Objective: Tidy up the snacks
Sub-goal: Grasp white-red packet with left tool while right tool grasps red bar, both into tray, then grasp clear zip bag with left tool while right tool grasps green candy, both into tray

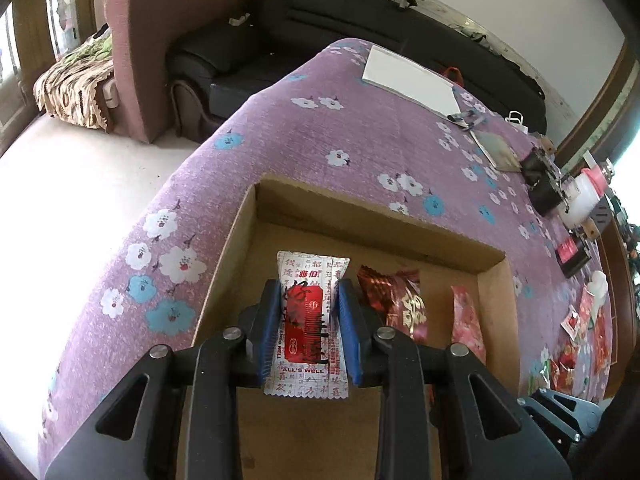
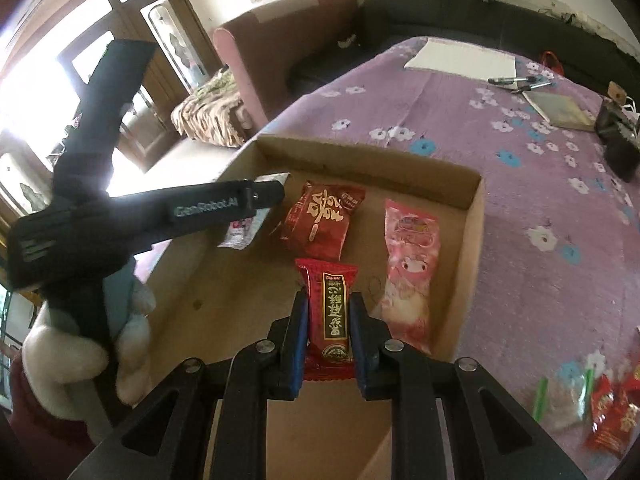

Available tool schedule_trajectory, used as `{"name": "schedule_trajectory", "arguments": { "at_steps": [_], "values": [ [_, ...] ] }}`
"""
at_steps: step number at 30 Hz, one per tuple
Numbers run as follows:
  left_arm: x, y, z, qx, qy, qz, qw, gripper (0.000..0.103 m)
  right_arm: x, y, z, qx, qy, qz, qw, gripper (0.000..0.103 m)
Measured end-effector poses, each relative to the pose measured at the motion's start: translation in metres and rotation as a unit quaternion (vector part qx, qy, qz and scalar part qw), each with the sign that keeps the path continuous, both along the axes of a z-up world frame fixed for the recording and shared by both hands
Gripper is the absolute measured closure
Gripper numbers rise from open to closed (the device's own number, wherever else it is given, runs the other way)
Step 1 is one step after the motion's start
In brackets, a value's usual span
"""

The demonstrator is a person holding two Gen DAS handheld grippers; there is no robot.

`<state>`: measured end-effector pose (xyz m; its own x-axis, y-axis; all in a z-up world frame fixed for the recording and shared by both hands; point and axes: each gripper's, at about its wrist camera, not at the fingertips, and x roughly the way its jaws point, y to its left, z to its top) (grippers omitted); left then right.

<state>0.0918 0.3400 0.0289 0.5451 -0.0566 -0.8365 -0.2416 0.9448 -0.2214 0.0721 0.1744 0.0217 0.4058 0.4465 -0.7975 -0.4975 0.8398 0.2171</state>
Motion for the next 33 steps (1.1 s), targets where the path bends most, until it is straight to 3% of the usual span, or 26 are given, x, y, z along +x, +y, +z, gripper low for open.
{"name": "schedule_trajectory", "arguments": {
  "at_steps": [3,6,11,14,17,23,25,33],
  "values": [
    [0.0,0.002,-0.001,-0.001,0.002,0.009,1.0,0.074,0.002,-0.002,0.0,0.006,-0.004,-0.007,1.0,0.08],
    [-0.003,0.008,0.0,-0.021,0.003,0.018,0.9996,0.074,0.001,-0.011,0.006,0.029,0.002,-0.013,0.999,0.067],
    [-0.032,0.011,0.019,-0.03,-0.016,0.023,0.9992,0.074,-0.014,-0.057,0.041,0.068,-0.027,-0.026,0.997,0.063],
    [-0.062,0.005,0.035,-0.046,-0.033,0.006,0.9984,0.074,-0.016,-0.096,0.05,0.045,-0.048,-0.064,0.996,0.063],
    [-0.092,-0.01,0.047,-0.051,-0.055,-0.011,0.9971,0.063,-0.005,-0.125,0.039,-0.013,-0.055,-0.107,0.993,0.06],
    [-0.122,-0.052,0.059,-0.056,-0.07,-0.062,0.994,0.059,0.018,-0.139,-0.006,-0.062,-0.004,-0.139,0.988,0.065],
    [-0.131,-0.067,0.064,-0.044,-0.074,-0.079,0.9931,0.059,0.015,-0.138,-0.016,-0.085,-0.001,-0.144,0.986,0.077],
    [-0.153,-0.113,0.072,-0.037,-0.088,-0.127,0.9873,0.059,-0.064,-0.158,-0.017,-0.115,-0.012,-0.073,0.991,0.082]
  ]
}}
